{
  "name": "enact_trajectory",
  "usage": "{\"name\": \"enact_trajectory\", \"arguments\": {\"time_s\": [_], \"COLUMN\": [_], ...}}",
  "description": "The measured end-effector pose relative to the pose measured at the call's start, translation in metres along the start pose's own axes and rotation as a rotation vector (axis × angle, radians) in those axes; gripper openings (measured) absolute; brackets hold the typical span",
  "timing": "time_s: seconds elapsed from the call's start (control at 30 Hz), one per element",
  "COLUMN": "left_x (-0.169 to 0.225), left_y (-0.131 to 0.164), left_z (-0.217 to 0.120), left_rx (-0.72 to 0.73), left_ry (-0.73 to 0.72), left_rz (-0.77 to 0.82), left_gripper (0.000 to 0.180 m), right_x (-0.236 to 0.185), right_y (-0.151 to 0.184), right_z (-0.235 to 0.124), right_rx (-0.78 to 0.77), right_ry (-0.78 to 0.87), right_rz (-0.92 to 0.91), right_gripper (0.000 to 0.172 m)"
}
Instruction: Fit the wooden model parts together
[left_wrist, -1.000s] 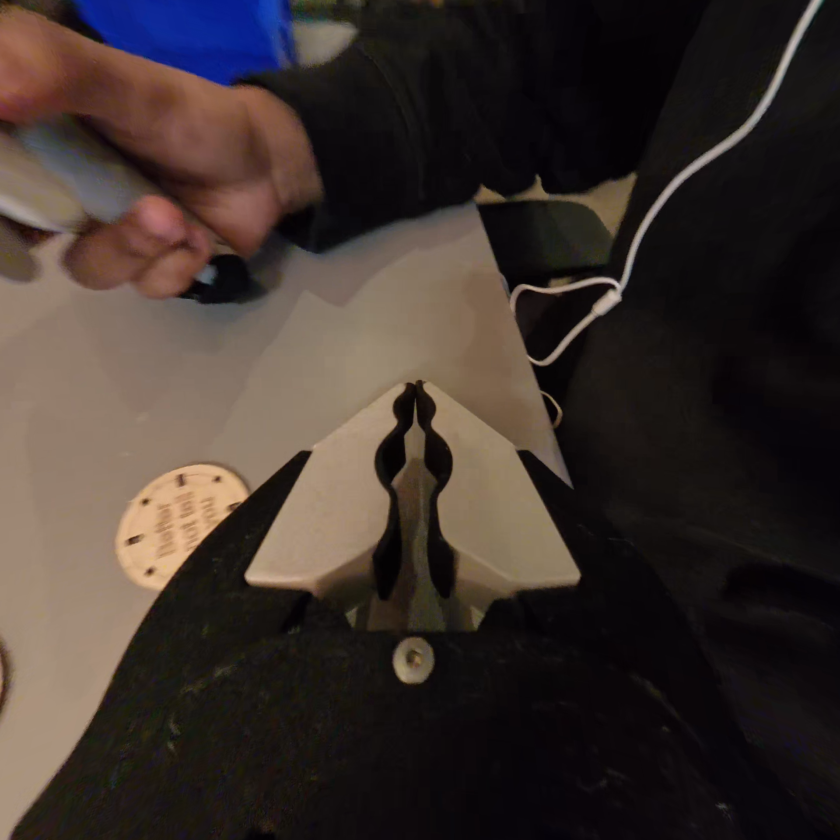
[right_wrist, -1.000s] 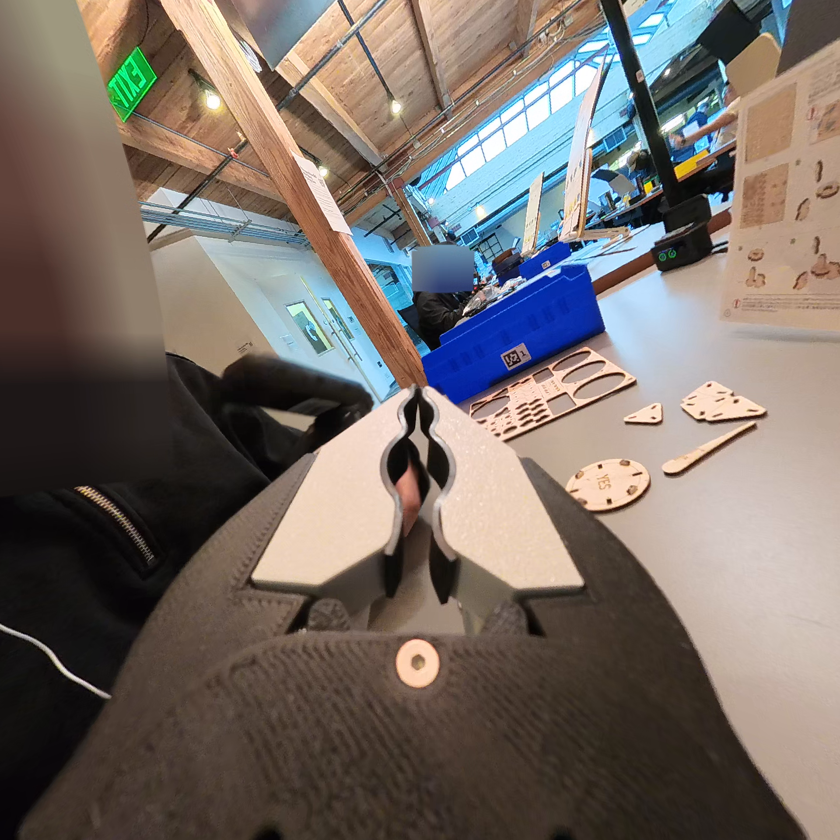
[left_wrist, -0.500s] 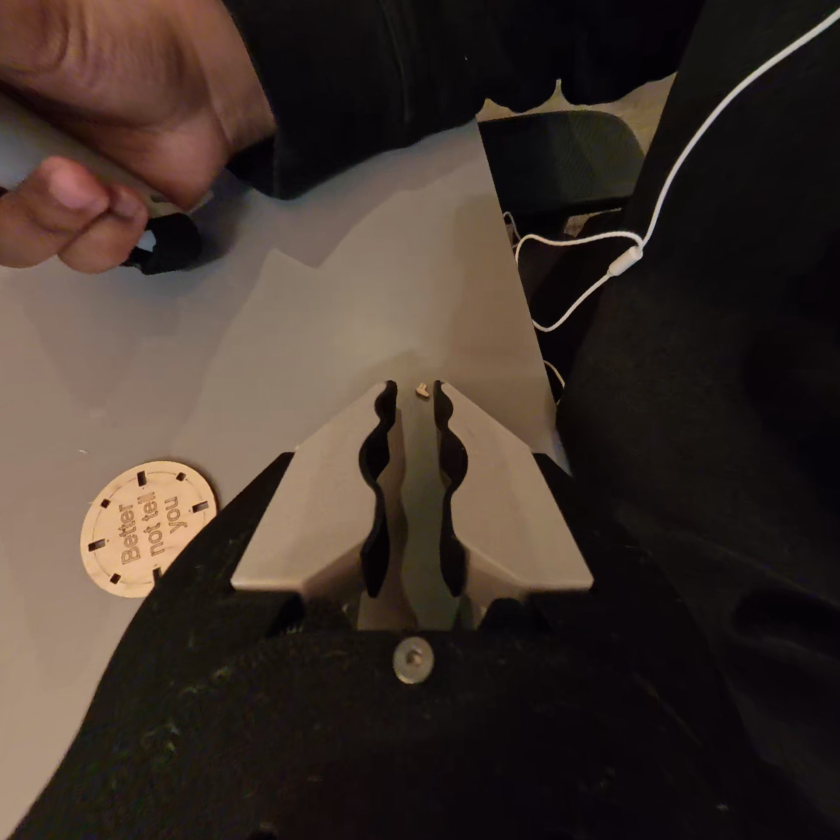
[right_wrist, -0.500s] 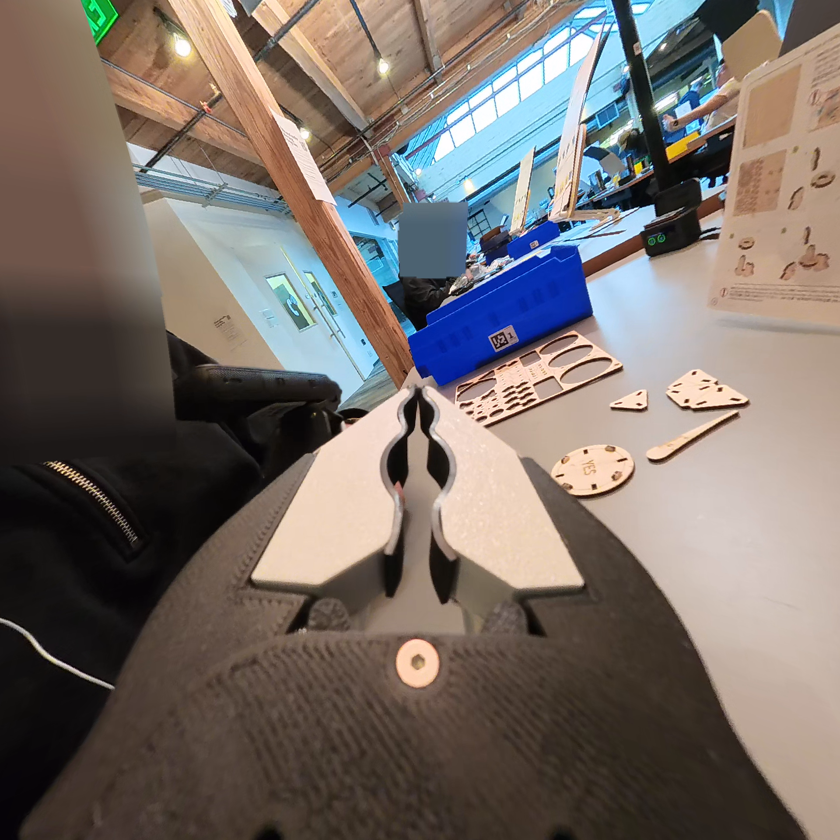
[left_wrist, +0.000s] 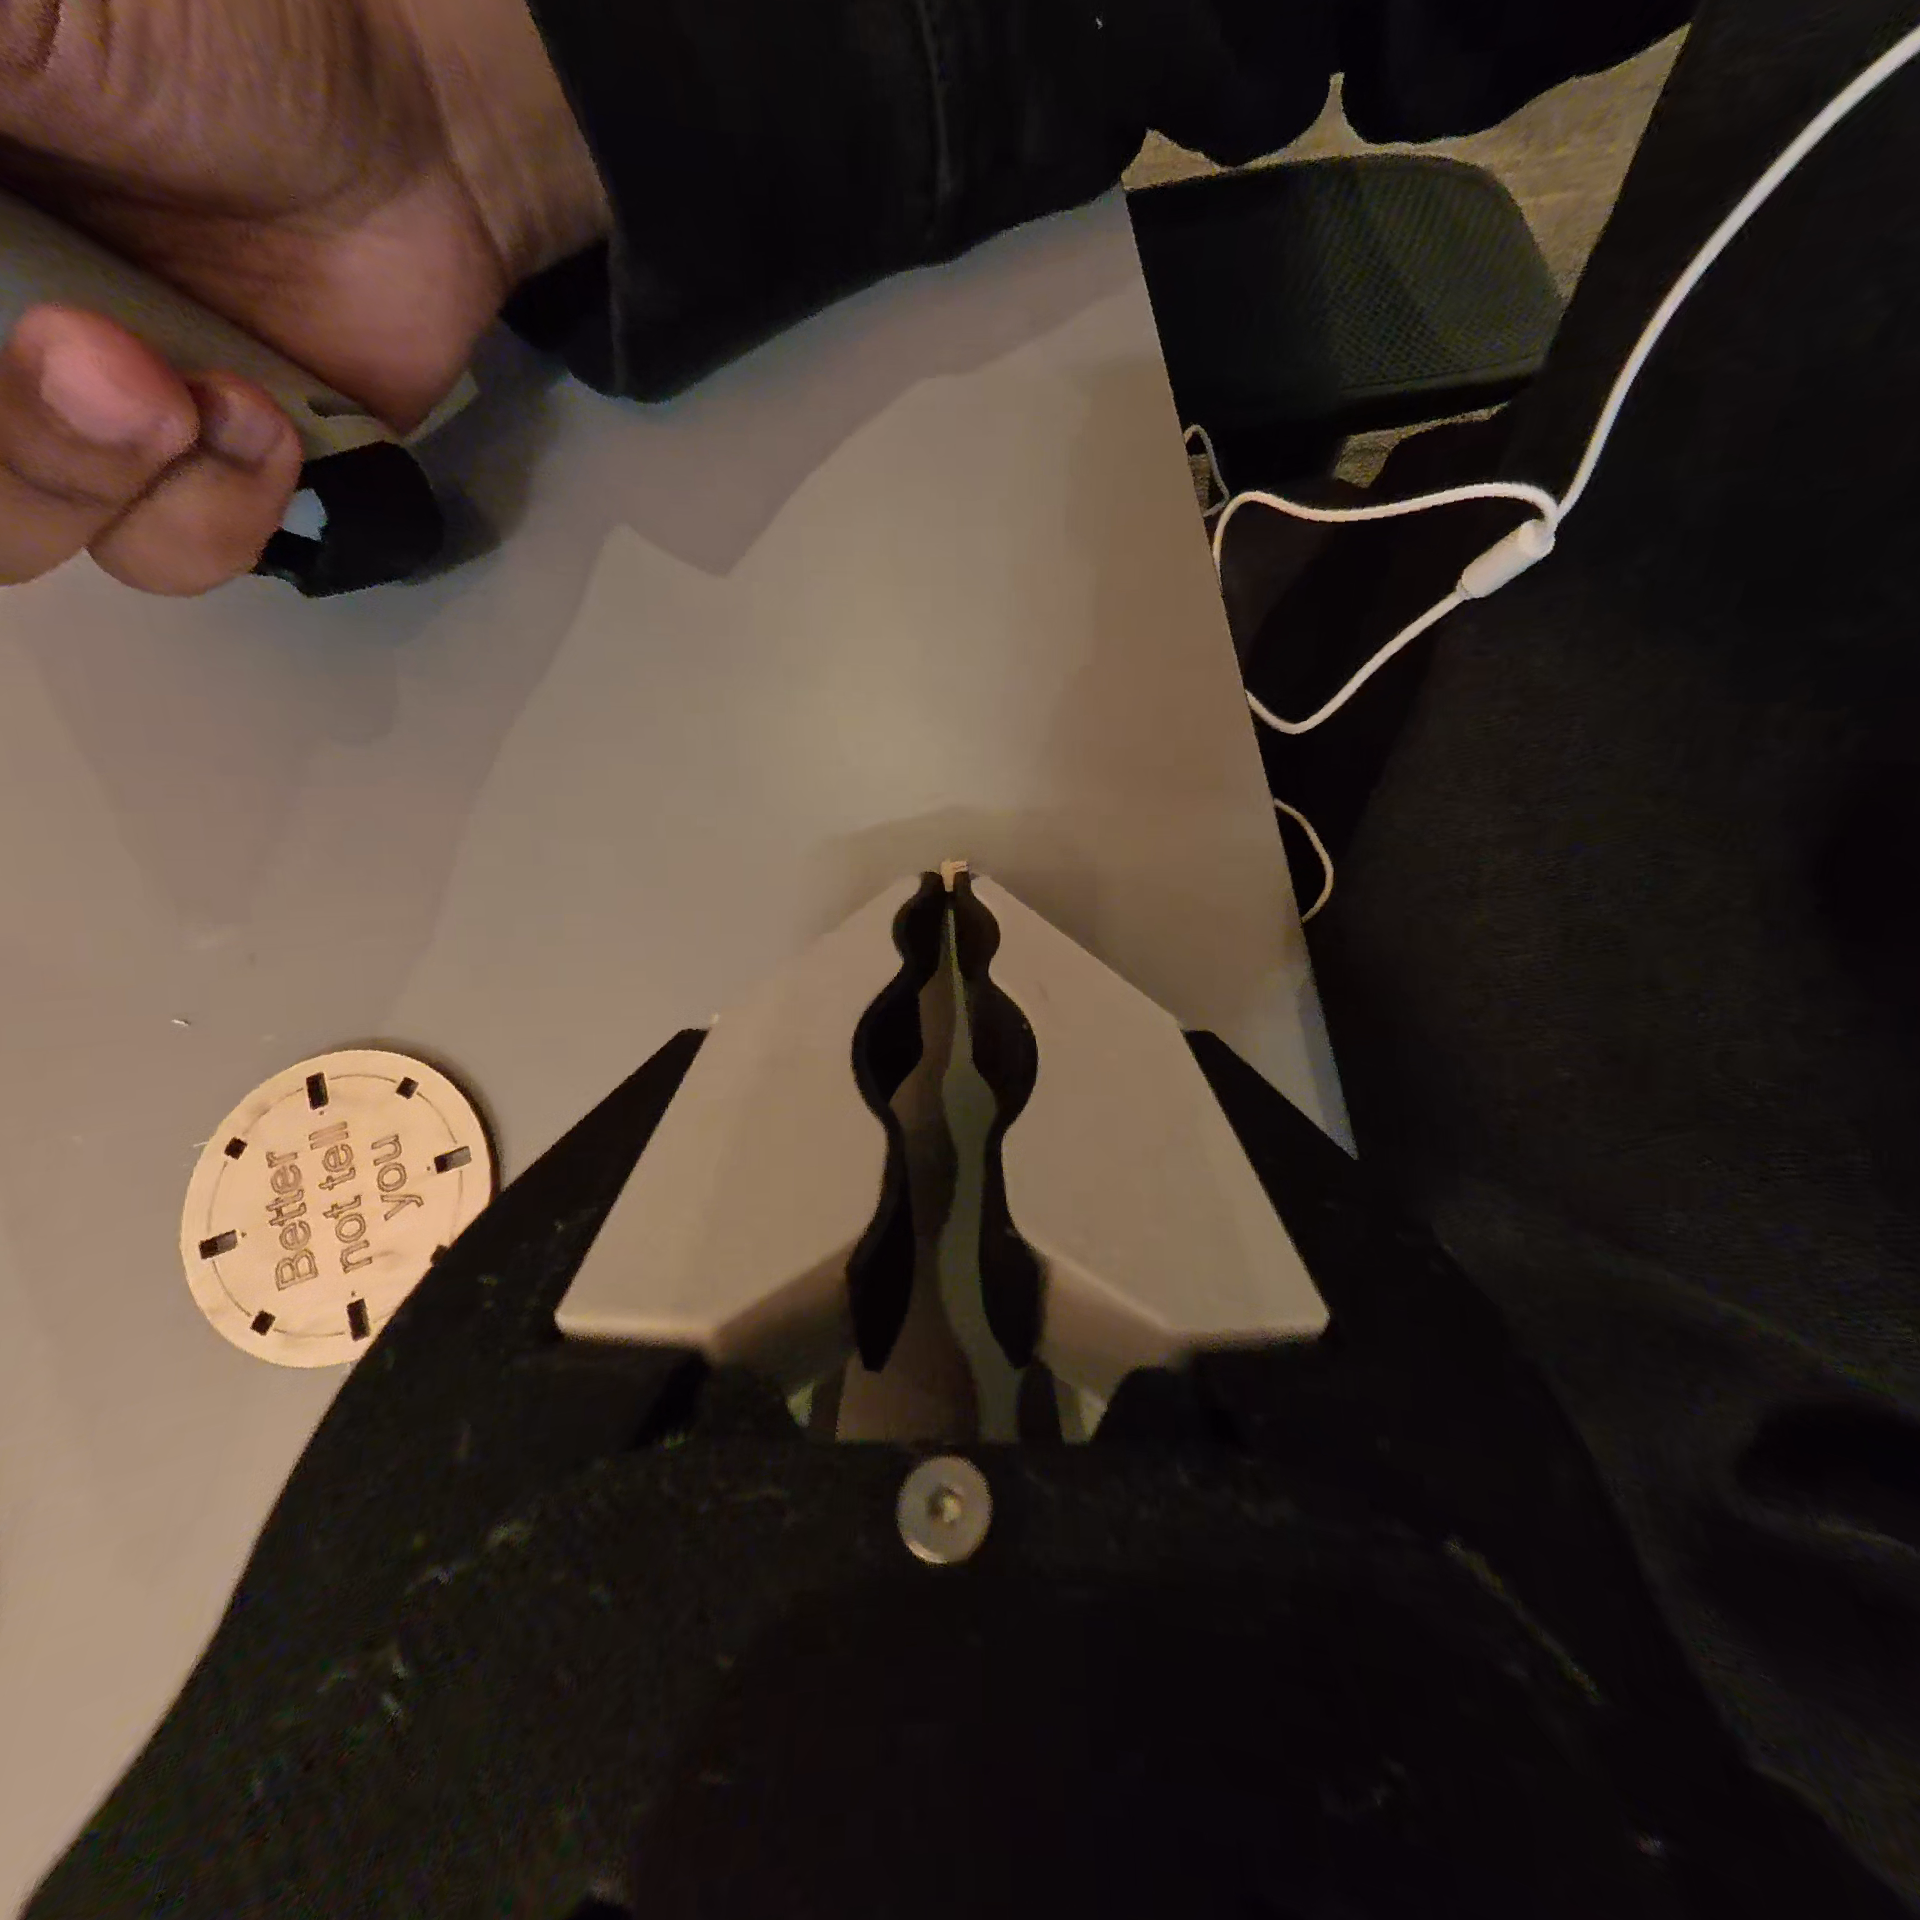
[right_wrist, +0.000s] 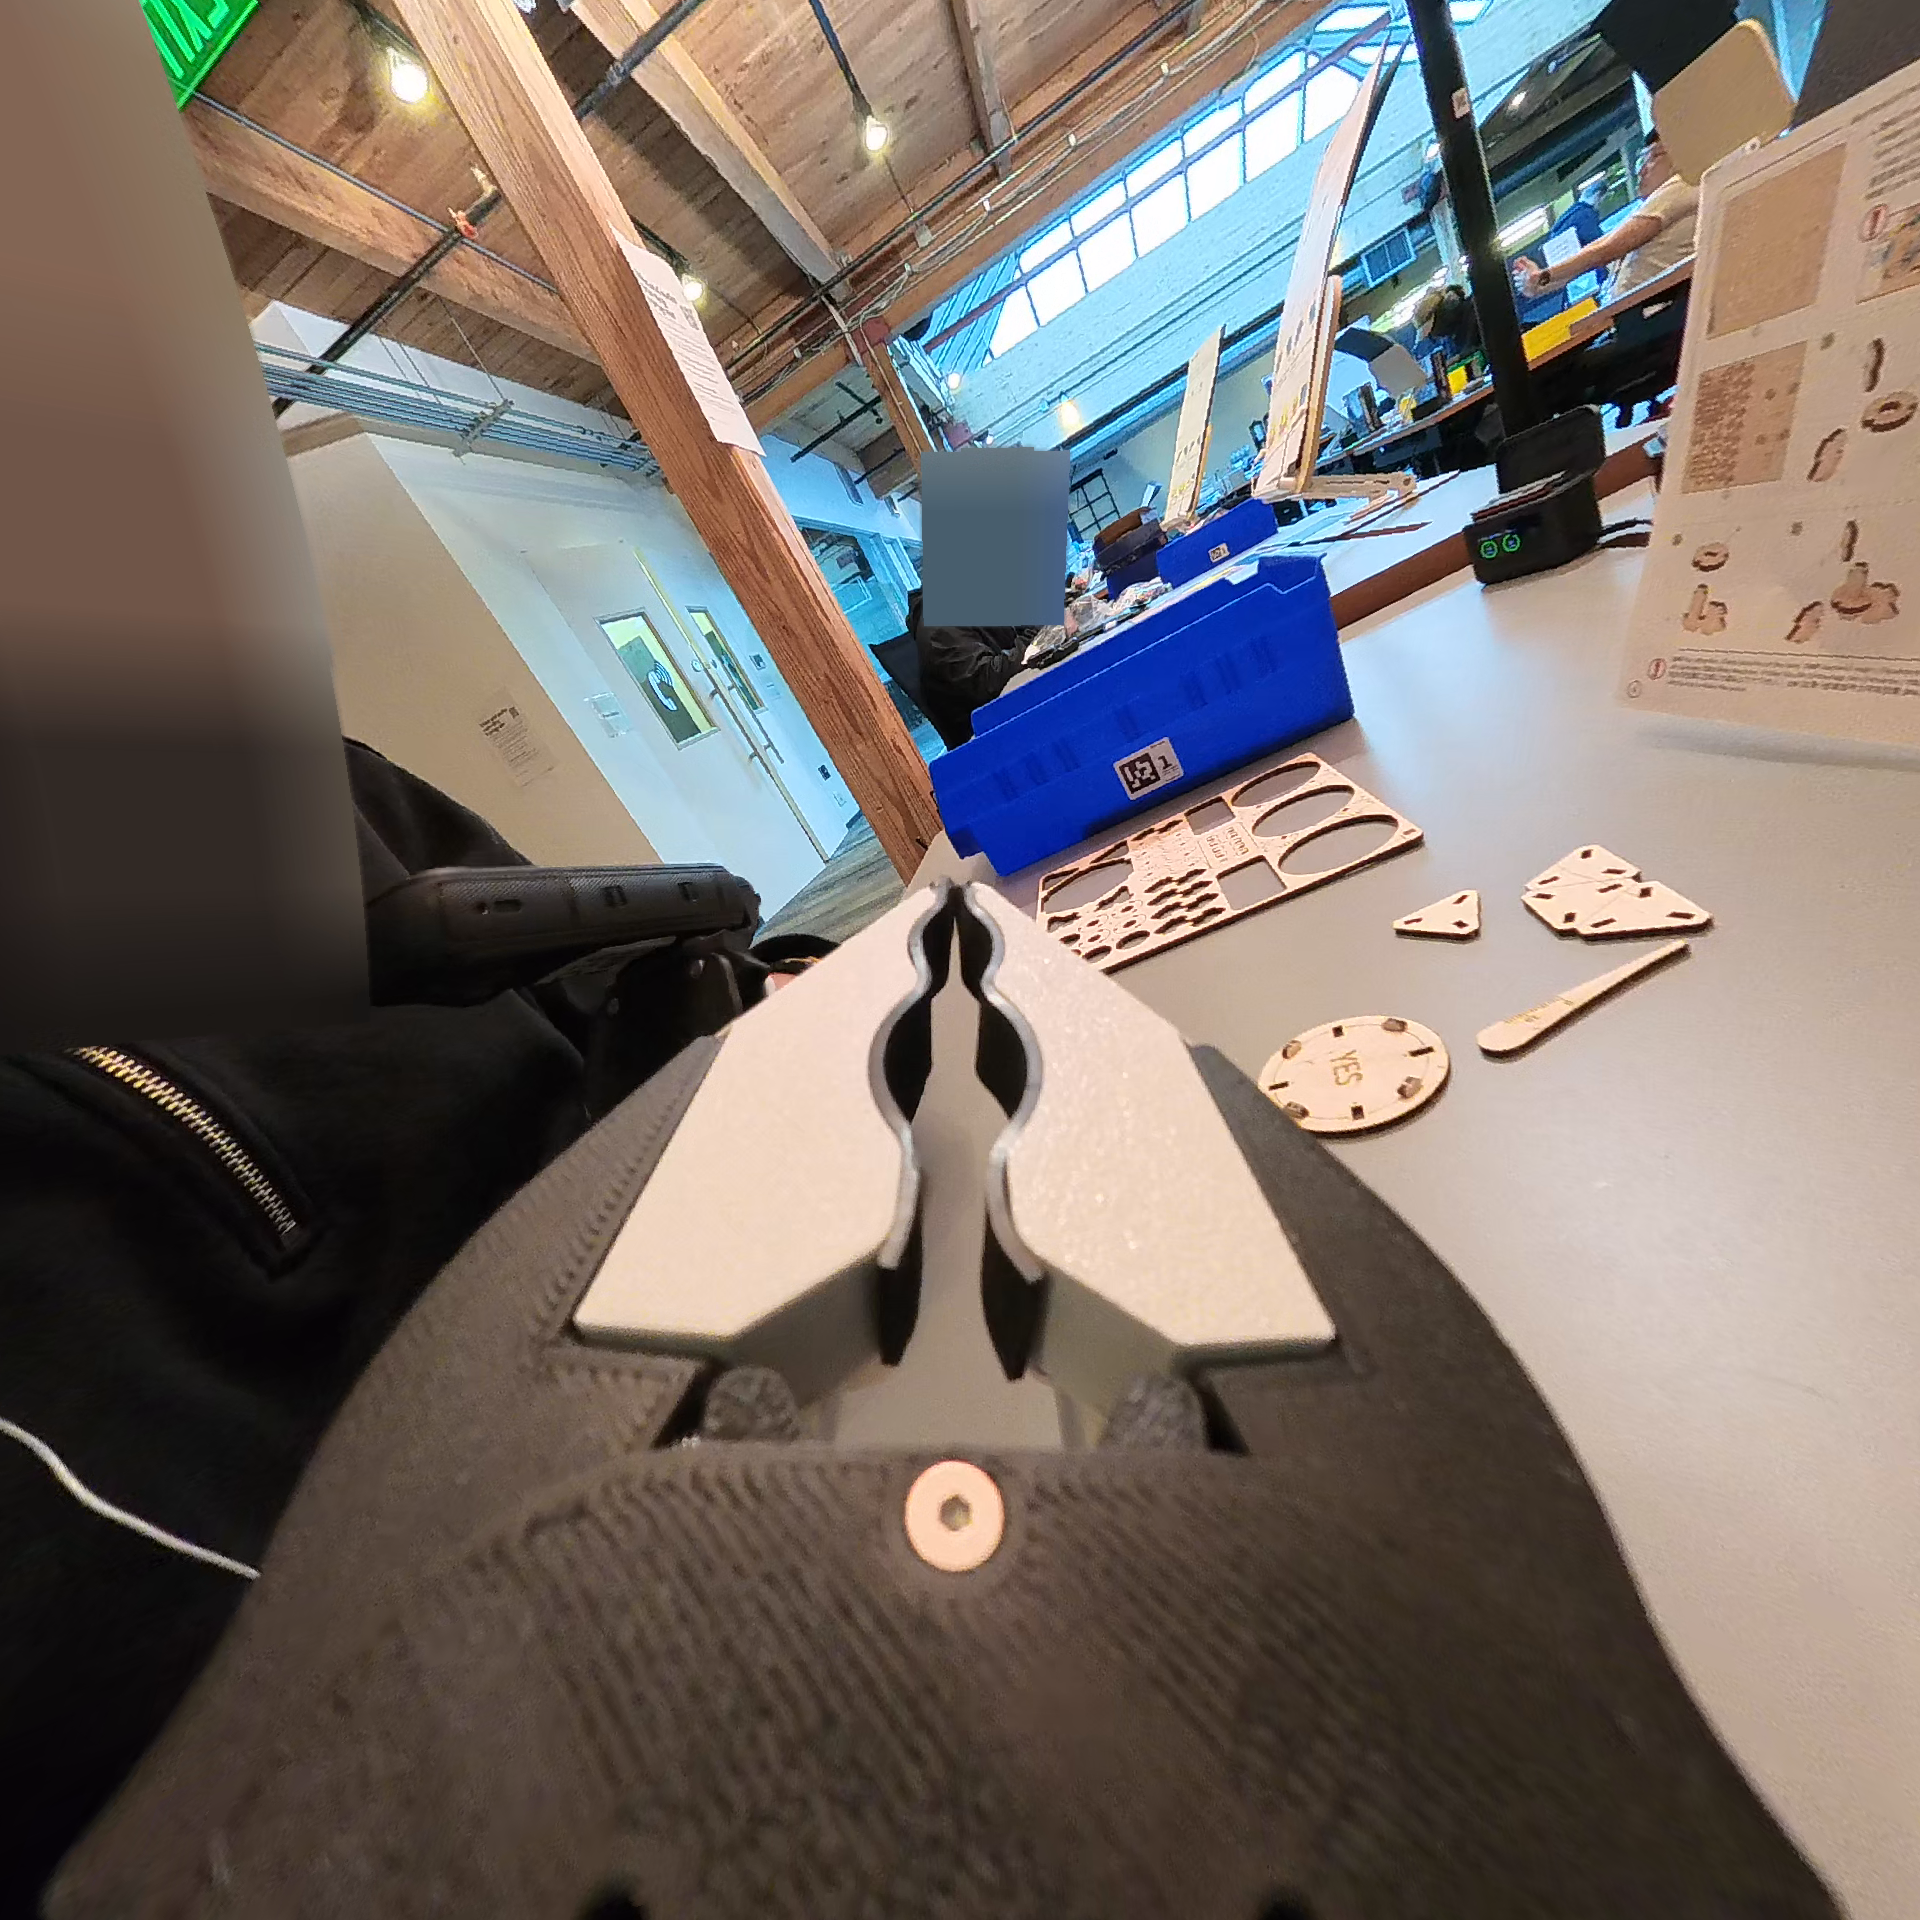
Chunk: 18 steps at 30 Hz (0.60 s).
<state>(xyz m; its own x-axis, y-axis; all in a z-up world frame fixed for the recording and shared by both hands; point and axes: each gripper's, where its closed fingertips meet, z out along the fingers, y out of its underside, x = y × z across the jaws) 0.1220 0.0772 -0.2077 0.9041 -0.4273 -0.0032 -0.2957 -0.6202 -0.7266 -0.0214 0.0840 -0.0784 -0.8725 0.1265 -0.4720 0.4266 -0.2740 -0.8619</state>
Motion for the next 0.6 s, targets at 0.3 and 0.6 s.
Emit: {"name": "enact_trajectory", "arguments": {"time_s": [0.3, 0.6], "left_x": [-0.056, -0.086], "left_y": [-0.022, -0.042], "left_z": [-0.052, -0.116], "left_rx": [0.337, 0.804], "left_ry": [-0.150, 0.065], "left_rz": [-0.182, -0.594], "left_gripper": [0.000, 0.000], "right_x": [0.000, -0.024], "right_y": [-0.004, 0.021], "right_z": [0.001, 0.006], "right_rx": [0.003, -0.150], "right_ry": [-0.008, -0.005], "right_rz": [-0.036, -0.469], "right_gripper": [0.000, 0.005]}}
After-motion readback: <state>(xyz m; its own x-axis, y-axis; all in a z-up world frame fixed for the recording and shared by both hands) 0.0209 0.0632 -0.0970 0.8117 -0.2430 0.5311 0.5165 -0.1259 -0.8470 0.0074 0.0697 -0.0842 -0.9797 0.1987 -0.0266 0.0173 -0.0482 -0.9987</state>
